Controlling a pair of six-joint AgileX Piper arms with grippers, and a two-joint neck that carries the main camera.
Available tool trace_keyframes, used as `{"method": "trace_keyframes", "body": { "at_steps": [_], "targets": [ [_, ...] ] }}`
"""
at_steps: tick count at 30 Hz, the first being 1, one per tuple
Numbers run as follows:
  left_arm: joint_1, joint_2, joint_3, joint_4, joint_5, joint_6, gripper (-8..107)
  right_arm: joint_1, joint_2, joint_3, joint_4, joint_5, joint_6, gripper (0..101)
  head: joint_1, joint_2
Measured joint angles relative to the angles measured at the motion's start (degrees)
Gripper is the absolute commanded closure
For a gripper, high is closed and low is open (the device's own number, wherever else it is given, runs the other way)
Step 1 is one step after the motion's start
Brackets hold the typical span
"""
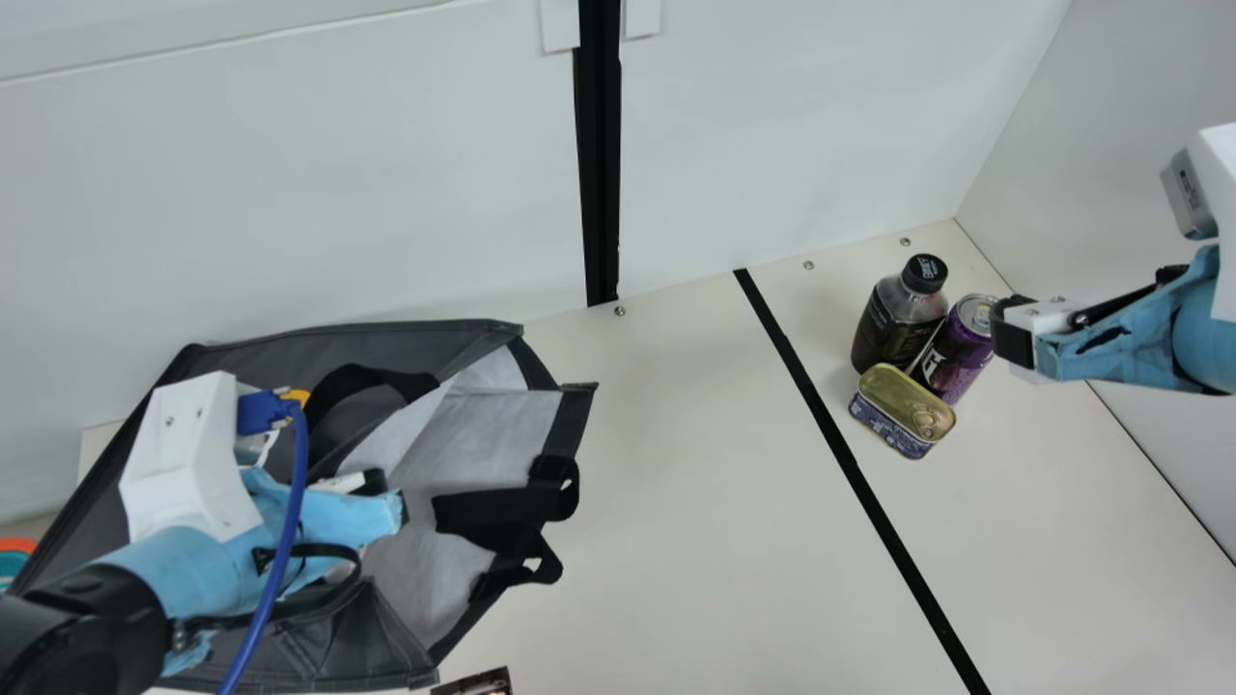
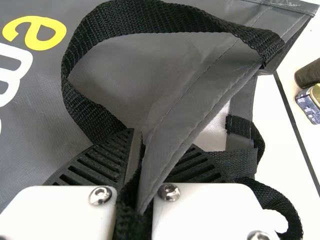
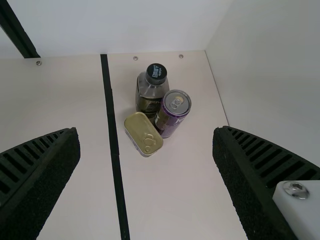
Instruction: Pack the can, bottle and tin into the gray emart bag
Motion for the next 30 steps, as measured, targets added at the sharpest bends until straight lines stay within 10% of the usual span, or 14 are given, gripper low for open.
{"method": "trace_keyframes", "body": {
  "at_steps": [30],
  "targets": [
    [0.0,0.0,0.0,0.0,0.0,0.0,89,1.3,4.03,-4.68,-4.34,-0.06,3.18,10,0.0,0.0]
  ]
}}
